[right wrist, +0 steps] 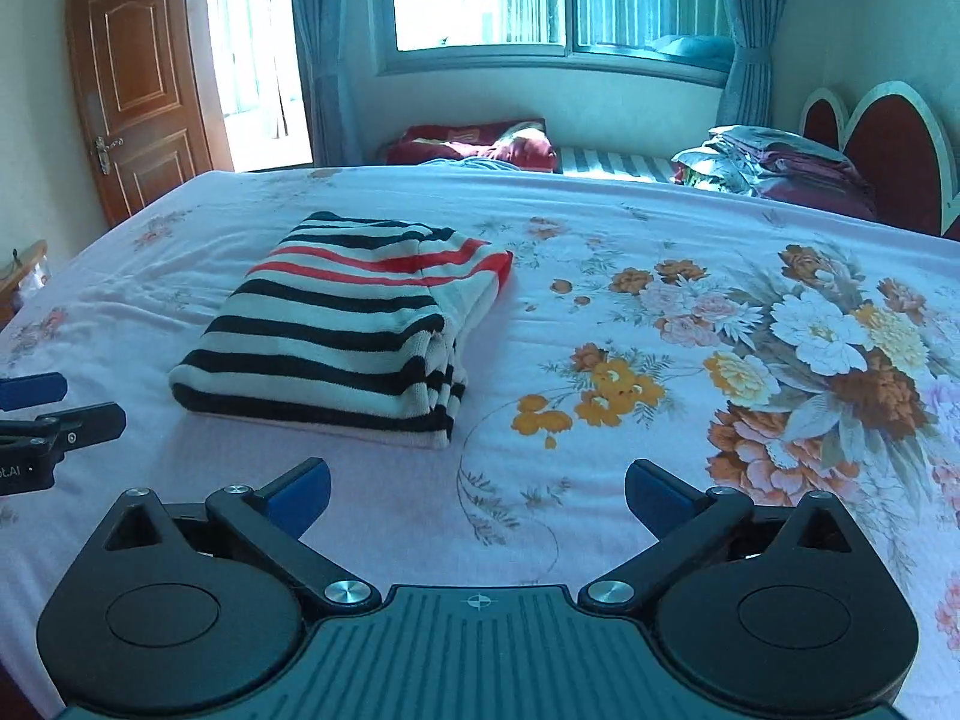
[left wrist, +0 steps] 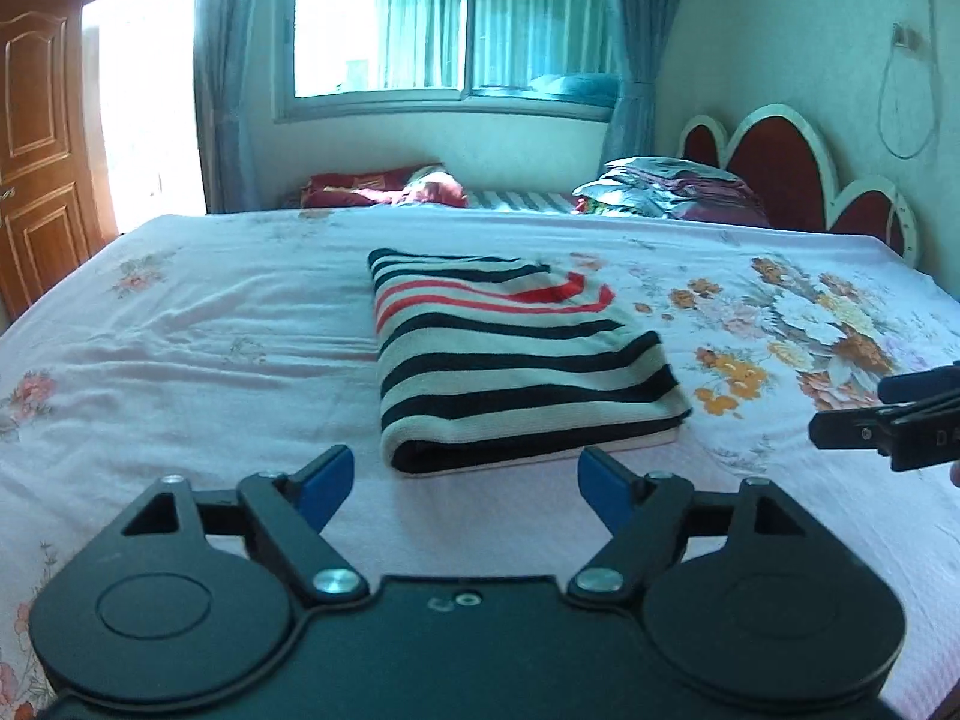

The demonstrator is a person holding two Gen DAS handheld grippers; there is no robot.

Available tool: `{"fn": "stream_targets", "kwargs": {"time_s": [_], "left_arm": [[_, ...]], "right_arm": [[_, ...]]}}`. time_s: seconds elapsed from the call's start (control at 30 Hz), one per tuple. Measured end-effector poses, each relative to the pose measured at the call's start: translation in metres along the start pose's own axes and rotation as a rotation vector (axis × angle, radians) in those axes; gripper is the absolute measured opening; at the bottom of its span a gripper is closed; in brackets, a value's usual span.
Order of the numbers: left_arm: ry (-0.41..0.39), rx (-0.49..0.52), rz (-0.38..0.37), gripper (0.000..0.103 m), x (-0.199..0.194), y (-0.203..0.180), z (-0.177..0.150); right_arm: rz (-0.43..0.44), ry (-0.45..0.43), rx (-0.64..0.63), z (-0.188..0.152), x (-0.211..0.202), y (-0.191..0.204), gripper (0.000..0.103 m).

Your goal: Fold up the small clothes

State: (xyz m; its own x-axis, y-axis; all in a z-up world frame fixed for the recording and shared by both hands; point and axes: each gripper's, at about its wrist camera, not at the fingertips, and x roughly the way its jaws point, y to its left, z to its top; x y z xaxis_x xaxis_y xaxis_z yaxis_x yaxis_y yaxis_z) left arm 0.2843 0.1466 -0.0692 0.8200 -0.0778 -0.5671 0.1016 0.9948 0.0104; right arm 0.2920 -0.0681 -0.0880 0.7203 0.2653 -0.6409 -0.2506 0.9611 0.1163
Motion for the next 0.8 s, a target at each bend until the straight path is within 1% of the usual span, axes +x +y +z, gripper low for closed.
{"fn": "stream_targets", "kwargs": {"time_s": [0.03, 0.07, 0.1, 0.13, 0.17, 0.2, 0.23, 0.33, 0.47, 0.67, 0.8], "left_arm": [[0.024, 0.010, 0.031, 0.013, -0.004, -0.005, 0.000], [0.010, -0.007, 0.016, 0.003, -0.010, -0.007, -0.001], [-0.001, -0.018, 0.016, 0.008, -0.016, -0.009, -0.002], [-0.014, -0.023, 0.027, 0.024, -0.023, -0.014, -0.003], [-0.028, -0.032, 0.049, 0.088, -0.029, -0.018, -0.004], [-0.081, -0.047, 0.094, 0.102, -0.041, -0.023, -0.006], [-0.129, -0.057, 0.124, 0.103, -0.051, -0.027, -0.009], [-0.123, -0.058, 0.129, 0.103, -0.068, -0.036, -0.011], [-0.124, -0.054, 0.162, 0.103, -0.089, -0.047, -0.010], [-0.122, -0.045, 0.145, 0.103, -0.112, -0.059, -0.011], [-0.131, -0.045, 0.139, 0.103, -0.123, -0.065, -0.012]], "right_arm": [[-0.001, -0.004, -0.003, -0.004, -0.007, 0.000, 0.103], [-0.004, -0.008, -0.005, -0.008, -0.014, 0.000, 0.103], [-0.006, -0.018, -0.002, -0.012, -0.023, -0.002, 0.103], [-0.007, -0.029, 0.003, -0.015, -0.030, -0.003, 0.103], [-0.014, -0.038, 0.009, -0.018, -0.036, -0.004, 0.103], [-0.031, -0.042, 0.015, -0.021, -0.043, -0.005, 0.103], [-0.041, -0.045, 0.020, -0.022, -0.048, -0.006, 0.103], [-0.053, -0.050, 0.033, -0.028, -0.064, -0.008, 0.103], [-0.035, -0.073, 0.035, -0.033, -0.088, -0.004, 0.103], [-0.012, -0.115, 0.008, -0.033, -0.115, 0.006, 0.103], [-0.001, -0.139, -0.003, -0.030, -0.126, 0.009, 0.103]]}}
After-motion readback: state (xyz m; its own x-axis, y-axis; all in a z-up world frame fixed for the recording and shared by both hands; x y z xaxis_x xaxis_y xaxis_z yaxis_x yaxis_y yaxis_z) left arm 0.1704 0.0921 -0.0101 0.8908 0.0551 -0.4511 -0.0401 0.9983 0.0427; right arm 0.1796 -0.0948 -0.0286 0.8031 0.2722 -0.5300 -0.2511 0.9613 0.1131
